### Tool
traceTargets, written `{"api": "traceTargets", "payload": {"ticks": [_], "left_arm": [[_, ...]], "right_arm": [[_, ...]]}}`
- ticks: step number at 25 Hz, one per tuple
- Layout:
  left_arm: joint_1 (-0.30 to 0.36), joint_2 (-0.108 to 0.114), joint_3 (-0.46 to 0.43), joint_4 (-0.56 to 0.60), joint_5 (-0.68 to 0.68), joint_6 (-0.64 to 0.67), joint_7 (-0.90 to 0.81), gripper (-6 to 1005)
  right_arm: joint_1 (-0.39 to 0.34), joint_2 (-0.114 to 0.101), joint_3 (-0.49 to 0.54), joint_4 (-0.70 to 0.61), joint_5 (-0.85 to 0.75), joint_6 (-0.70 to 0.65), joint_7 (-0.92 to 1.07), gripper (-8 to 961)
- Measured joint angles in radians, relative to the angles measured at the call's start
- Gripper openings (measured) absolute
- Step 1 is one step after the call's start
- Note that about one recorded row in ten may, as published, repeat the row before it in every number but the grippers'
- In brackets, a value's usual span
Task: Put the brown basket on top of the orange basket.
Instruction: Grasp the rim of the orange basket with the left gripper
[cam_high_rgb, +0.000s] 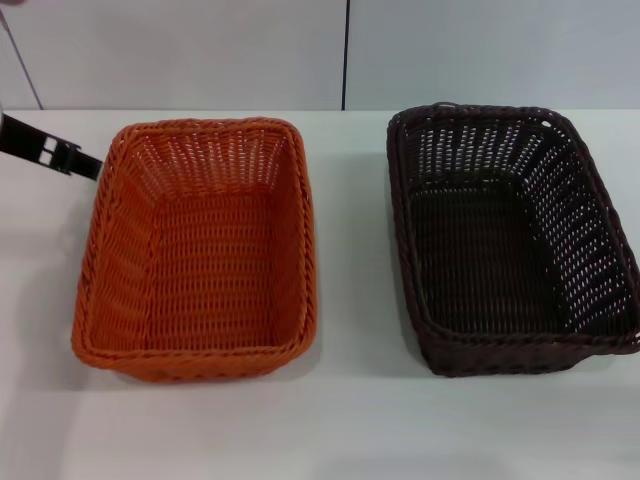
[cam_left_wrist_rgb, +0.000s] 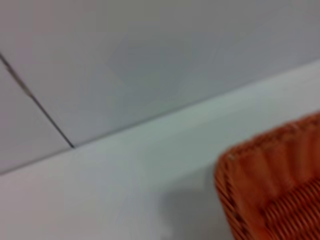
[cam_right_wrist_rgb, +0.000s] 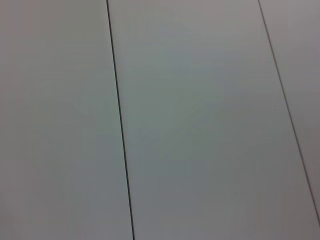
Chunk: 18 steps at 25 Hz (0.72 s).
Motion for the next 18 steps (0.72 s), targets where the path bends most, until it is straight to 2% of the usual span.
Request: {"api": "traceTargets", "payload": {"ticks": [2, 10, 18], "left_arm": [[-0.015, 0.000, 0.010, 0.001, -0.007, -0.057, 0.000, 785], [-0.032, -0.007, 0.039, -0.019, -0.012, -0.078, -0.009, 784], [-0.056, -0.009, 0.032, -0.134, -0.014, -0.047, -0.020, 783]], "right_arm": [[-0.007, 0.000, 0.000, 0.000, 0.000, -0.004, 0.000, 824], [-0.015, 0.000, 0.000, 0.000, 0.000, 0.000, 0.001, 824], [-0.026, 0.000, 0.000, 0.002, 0.000, 0.002, 0.001, 823]]}}
